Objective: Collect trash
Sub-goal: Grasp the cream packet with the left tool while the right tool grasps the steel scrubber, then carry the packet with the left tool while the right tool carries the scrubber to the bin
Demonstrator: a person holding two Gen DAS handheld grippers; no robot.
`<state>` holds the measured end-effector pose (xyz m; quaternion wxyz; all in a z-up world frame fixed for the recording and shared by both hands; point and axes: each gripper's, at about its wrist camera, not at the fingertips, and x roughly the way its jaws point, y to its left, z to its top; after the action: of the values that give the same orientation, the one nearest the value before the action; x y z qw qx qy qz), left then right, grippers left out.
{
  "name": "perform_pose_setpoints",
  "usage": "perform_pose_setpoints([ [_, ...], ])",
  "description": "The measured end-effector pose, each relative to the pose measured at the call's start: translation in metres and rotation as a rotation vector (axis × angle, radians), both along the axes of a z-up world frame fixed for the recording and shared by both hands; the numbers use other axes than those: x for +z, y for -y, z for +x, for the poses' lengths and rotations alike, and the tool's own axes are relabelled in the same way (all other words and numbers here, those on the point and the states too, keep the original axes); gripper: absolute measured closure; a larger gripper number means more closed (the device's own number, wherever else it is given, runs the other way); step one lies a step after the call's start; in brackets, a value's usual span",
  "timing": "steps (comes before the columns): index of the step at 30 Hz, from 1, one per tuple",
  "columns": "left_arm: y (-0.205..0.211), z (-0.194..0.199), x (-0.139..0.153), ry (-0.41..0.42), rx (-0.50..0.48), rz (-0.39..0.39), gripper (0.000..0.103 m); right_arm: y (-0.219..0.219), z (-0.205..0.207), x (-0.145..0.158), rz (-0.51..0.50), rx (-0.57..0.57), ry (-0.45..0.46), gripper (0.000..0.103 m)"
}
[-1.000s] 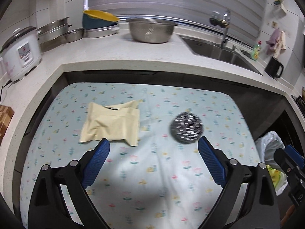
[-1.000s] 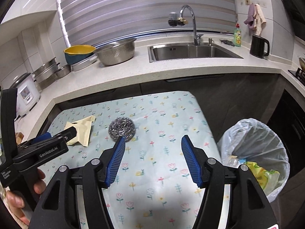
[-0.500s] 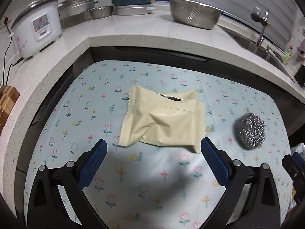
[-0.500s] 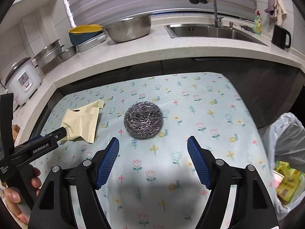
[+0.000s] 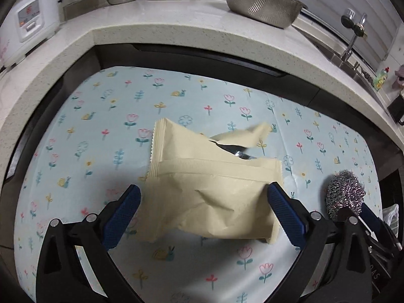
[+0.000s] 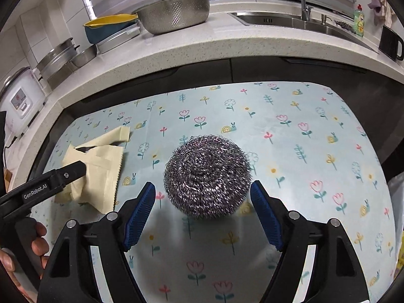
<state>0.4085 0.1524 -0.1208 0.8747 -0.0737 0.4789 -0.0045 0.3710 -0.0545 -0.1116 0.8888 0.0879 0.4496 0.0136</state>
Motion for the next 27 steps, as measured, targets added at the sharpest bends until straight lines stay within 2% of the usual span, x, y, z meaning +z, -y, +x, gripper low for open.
perform_pose_setpoints([
  [2, 0.007, 0.004, -0.004, 0.003, -0.020, 0.014, 0.007, -0.002, 0.003, -0.004, -0.011, 0.002, 0.002, 0.022],
  [6, 0.018, 0.005, -0.004, 0.018, -0.049, 0.028, 0.010, -0.003, 0.009, -0.010, -0.010, 0.007, -0.005, 0.023],
  [8, 0.023, 0.005, -0.003, 0.020, -0.058, 0.039, 0.018, -0.002, 0.011, -0.013, -0.005, 0.008, -0.013, 0.030],
  [10, 0.026, 0.003, -0.003, 0.015, -0.081, 0.027, 0.036, -0.003, 0.009, -0.013, -0.012, 0.013, -0.002, 0.032],
  [13, 0.031, 0.000, 0.001, 0.015, -0.104, 0.005, 0.051, -0.003, 0.005, -0.012, -0.018, 0.020, 0.002, 0.034],
  [19, 0.046, -0.012, 0.010, 0.048, -0.146, 0.045, 0.059, 0.005, -0.006, -0.006, -0.006, 0.009, 0.005, 0.035],
  [22, 0.052, -0.018, 0.017, 0.057, -0.158, 0.037, 0.063, 0.012, -0.014, 0.000, 0.000, -0.002, 0.012, 0.035],
  [27, 0.065, -0.028, 0.037, 0.078, -0.176, 0.031, 0.064, 0.026, -0.027, 0.016, 0.002, -0.022, 0.033, 0.035],
])
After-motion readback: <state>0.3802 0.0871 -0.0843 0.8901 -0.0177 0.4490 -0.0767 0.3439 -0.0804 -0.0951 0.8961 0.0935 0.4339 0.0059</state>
